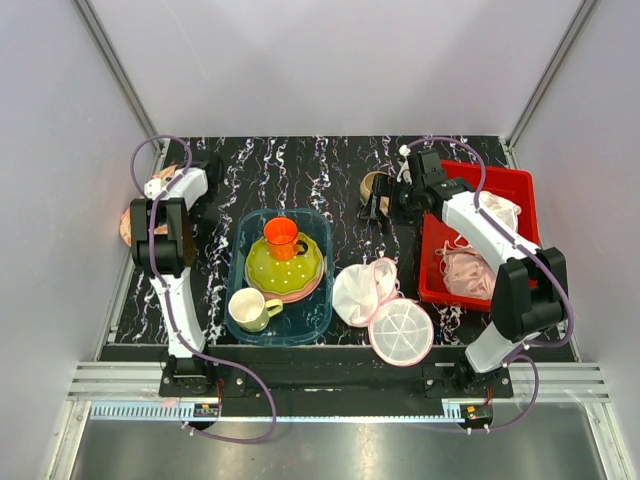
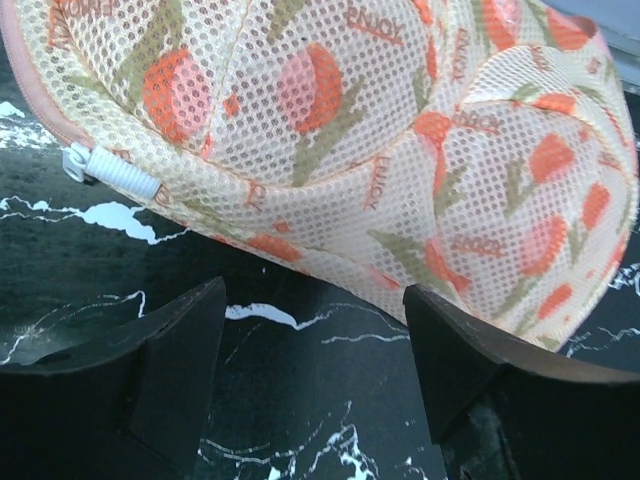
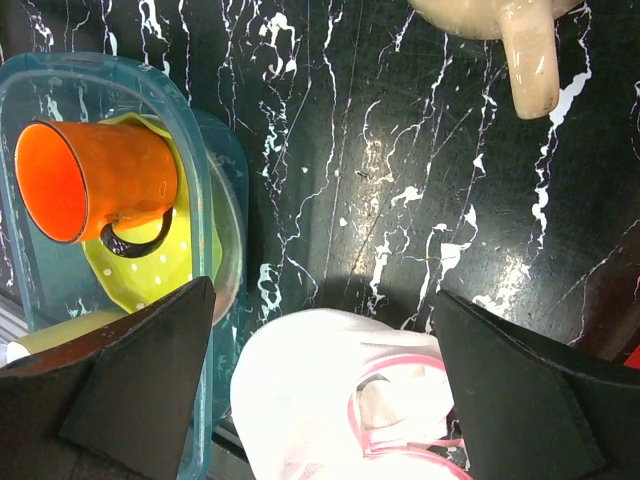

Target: Unzip the laundry bag and remove the bra

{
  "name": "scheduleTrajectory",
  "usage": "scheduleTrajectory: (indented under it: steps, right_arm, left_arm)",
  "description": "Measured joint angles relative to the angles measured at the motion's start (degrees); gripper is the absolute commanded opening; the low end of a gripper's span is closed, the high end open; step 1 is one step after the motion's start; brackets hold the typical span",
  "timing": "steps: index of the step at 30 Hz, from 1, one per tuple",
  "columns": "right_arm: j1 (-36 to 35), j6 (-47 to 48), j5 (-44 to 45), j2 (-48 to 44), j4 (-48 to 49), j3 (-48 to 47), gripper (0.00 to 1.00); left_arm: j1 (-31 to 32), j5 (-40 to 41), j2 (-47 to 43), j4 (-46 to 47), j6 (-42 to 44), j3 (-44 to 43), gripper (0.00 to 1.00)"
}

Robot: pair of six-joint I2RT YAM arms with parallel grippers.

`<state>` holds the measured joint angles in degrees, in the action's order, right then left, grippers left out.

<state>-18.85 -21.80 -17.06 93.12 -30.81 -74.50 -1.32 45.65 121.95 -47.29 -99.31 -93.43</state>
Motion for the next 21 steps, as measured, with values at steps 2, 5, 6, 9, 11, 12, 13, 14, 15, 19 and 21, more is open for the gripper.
scheduleTrajectory:
  steps: [2, 5, 6, 9, 11, 12, 13, 14, 15, 19, 21]
  right_arm:
    - [0.0, 0.2, 0.1, 0.3, -0.6, -0.7, 1.00]
    - [0.0, 0.4, 0.1, 1.0, -0.8, -1.4, 1.00]
    - [0.0, 0.4, 0.1, 1.4, -0.8, -1.5, 1.00]
    - [0.0, 0.4, 0.1, 2.5, -1.1, -1.8, 1.00]
    - [0.0, 0.3, 0.1, 3.0, -1.2, -1.8, 1.00]
    - [0.0, 0.3, 0.1, 3.1, -1.3, -1.8, 1.00]
    - [0.0, 0.3, 0.0, 3.3, -1.4, -1.8, 1.00]
    - [0.0, 0.3, 0.0, 3.4, -1.6, -1.8, 1.00]
    - [0.0, 0.3, 0.0, 3.5, -1.7, -1.9, 1.00]
    - [0.0, 0.1, 0.0, 3.6, -1.6, -2.2, 1.00]
    - [0.0, -0.1, 0.0, 3.6, -1.6, -2.3, 1.00]
  left_arm:
    - [-0.3, -0.2, 1.0, 0.2, 0.0, -0.2, 0.75]
    - [-1.2, -0.2, 1.4, 0.5, 0.0, -0.1, 0.75]
    - [-1.6, -0.2, 1.2, 1.1, 0.0, 0.1, 0.75]
    - [-2.9, -0.9, 0.8, 4.0, 0.3, 2.1, 0.75]
    - [-3.9, -1.9, 0.6, 5.4, 0.6, 3.7, 0.75]
    - [-4.4, -2.4, 0.7, 5.9, 0.9, 4.1, 0.71]
    - [-4.9, -2.7, 0.7, 6.3, 1.1, 4.2, 0.68]
    - [-5.3, -3.3, 0.6, 6.9, 1.4, 4.2, 0.63]
    - [-5.6, -3.7, 0.6, 7.3, 1.6, 4.2, 0.45]
    - [-6.1, -5.1, 0.7, 8.6, 2.3, 4.4, 0.00]
    - [-6.1, -5.4, 0.7, 9.3, 2.4, 4.7, 0.00]
